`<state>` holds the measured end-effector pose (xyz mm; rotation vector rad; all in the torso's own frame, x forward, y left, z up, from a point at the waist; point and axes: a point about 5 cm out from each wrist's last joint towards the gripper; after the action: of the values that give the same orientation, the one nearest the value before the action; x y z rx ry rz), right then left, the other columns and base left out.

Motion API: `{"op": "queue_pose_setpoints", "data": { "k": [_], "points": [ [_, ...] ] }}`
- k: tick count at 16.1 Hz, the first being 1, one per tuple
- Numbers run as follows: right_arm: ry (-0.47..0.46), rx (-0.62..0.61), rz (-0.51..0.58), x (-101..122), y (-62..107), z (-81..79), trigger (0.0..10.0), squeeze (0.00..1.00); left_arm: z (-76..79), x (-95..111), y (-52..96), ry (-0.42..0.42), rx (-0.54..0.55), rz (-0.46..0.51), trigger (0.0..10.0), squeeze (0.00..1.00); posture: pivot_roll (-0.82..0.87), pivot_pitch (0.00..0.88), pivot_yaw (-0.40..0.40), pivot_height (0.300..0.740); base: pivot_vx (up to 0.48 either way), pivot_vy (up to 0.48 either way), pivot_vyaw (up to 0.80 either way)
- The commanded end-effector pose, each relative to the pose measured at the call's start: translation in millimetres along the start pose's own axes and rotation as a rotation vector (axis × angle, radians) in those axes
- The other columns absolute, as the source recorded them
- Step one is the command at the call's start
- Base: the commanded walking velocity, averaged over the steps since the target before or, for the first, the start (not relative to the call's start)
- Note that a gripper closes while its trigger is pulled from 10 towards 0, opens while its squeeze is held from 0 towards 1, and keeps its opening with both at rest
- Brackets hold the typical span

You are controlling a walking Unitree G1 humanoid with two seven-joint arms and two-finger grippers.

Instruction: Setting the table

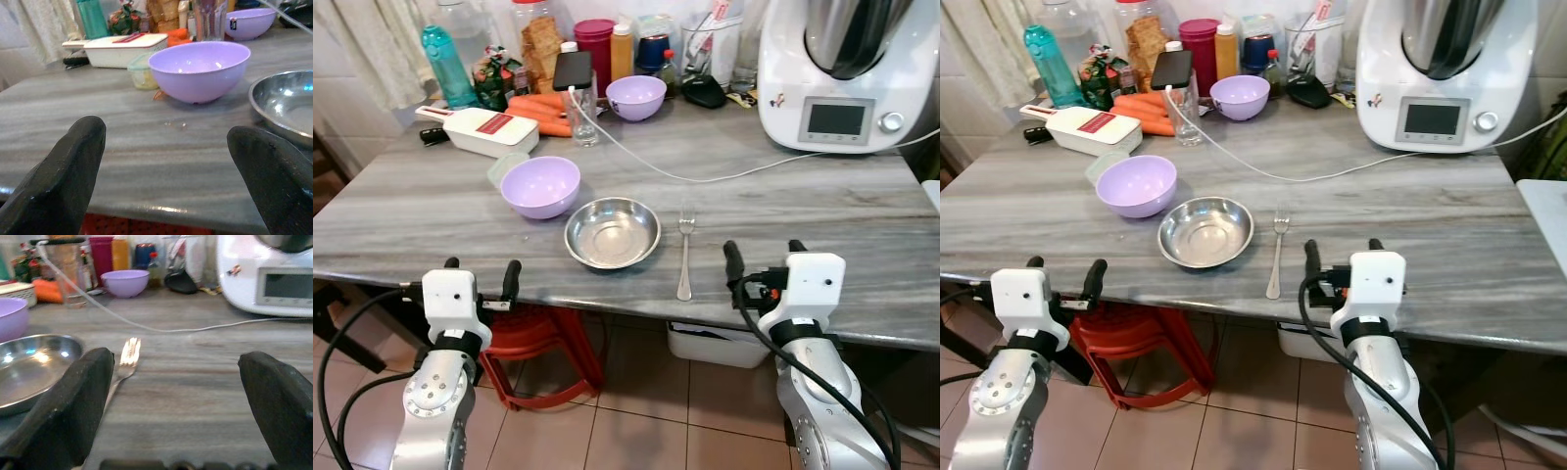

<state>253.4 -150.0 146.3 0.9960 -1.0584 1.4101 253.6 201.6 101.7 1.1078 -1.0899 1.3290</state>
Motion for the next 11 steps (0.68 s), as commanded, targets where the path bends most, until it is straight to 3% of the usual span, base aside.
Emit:
{"op": "queue_pose_setpoints", "data": {
  "k": [1, 6, 10, 11],
  "points": [
    [-0.011, 0.012, -0.008, -0.6, -1.6, -1.6, 10.0, 0.0, -1.1, -1.2, -0.9, -0.004, 0.014, -0.004, 10.0, 0.0, -0.08, 0.03, 0.065, 0.74, 0.0, 0.0, -0.8],
    [-0.034, 0.006, -0.004, -0.6, -6.5, -0.4, 10.0, 0.0, 10.5, 1.6, -9.9, 0.013, -0.012, 0.011, 10.0, 0.0, -0.09, 0.032, 0.07, 0.74, 0.0, 0.0, -0.77],
    [-0.046, -0.04, -0.047, -5.0, -8.3, 3.6, 10.0, 0.0, 12.7, 2.5, -11.9, 0.006, -0.024, 0.004, 10.0, 0.0, -0.09, 0.038, 0.072, 0.74, 0.0, 0.0, 0.0],
    [-0.088, -0.031, -0.054, -6.3, -8.4, 2.6, 10.0, 0.0, 12.9, 2.0, -12.6, 0.005, -0.024, 0.001, 10.0, 0.0, -0.09, 0.038, 0.072, 0.74, 0.0, 0.0, 0.0]
  ]
}}
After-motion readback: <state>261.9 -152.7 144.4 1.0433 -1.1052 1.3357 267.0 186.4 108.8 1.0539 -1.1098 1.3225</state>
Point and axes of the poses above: a point about 5 cm out from each wrist's last joint towards the gripper, its own y axis pointing back from the gripper into the wrist, its own x axis along the axis of the wrist's last joint, z = x × y, and after that the axes turned 13 degrees about y, right-handed
